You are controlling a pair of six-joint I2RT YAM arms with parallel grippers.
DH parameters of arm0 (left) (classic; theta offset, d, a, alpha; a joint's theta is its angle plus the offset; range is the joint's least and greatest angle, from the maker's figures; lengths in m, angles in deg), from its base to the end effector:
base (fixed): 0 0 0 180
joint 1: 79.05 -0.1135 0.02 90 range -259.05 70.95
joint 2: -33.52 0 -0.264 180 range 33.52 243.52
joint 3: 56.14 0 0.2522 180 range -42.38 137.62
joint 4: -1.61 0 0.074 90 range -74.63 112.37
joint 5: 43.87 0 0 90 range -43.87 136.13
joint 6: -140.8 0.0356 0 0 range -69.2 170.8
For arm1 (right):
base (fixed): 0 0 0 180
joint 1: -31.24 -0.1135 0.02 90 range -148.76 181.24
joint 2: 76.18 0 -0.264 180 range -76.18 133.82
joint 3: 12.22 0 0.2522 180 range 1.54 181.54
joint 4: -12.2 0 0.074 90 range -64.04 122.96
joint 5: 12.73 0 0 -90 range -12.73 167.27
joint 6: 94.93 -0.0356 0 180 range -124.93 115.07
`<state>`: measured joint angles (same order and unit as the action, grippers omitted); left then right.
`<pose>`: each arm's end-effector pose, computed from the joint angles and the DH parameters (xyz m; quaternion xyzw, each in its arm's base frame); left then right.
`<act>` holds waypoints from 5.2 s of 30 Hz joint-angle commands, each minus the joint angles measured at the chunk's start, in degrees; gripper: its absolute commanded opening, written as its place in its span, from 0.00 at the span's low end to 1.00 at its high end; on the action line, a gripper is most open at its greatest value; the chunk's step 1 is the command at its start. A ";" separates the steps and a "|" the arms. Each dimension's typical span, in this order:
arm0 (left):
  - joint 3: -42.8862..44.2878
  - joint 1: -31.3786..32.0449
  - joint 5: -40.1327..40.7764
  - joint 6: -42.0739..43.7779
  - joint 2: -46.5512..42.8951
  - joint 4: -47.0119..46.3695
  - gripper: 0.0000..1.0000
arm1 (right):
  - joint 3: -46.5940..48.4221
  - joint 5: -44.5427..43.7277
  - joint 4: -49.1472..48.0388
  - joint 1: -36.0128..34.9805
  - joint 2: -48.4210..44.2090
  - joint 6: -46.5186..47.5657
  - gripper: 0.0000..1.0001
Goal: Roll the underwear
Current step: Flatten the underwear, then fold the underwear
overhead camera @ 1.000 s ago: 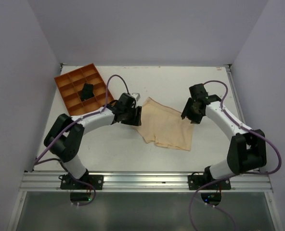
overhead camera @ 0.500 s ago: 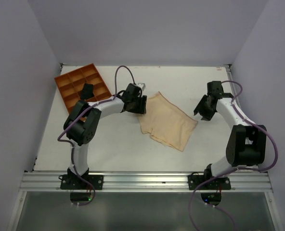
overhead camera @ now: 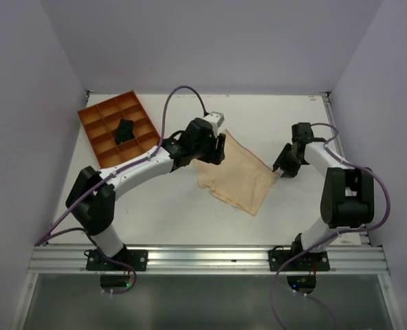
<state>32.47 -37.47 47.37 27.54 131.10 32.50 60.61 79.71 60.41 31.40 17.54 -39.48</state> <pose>0.2908 -0.2570 0.2656 0.1397 0.8949 -0.2189 0.3629 0.3118 0.0006 0.1847 0.2896 0.9396 0.0736 0.1670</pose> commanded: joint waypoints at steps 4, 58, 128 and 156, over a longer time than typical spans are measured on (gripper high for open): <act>-0.76 12.72 5.17 -4.94 3.74 -0.43 0.59 | -1.76 0.46 -4.57 1.68 2.26 1.59 0.41; 16.12 32.24 7.64 -12.06 18.88 6.16 0.00 | 2.71 -3.30 11.14 7.21 -4.94 4.57 0.00; 21.13 7.02 -10.37 -3.45 15.62 14.69 0.00 | 23.64 -9.54 16.16 -1.92 -2.66 -4.13 0.00; 27.36 22.58 -21.72 -13.48 15.89 11.08 0.00 | 14.85 -23.36 27.25 16.45 -19.18 0.37 0.00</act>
<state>59.64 -16.68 28.26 15.71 151.04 43.62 75.03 61.15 88.11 47.38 1.52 -37.33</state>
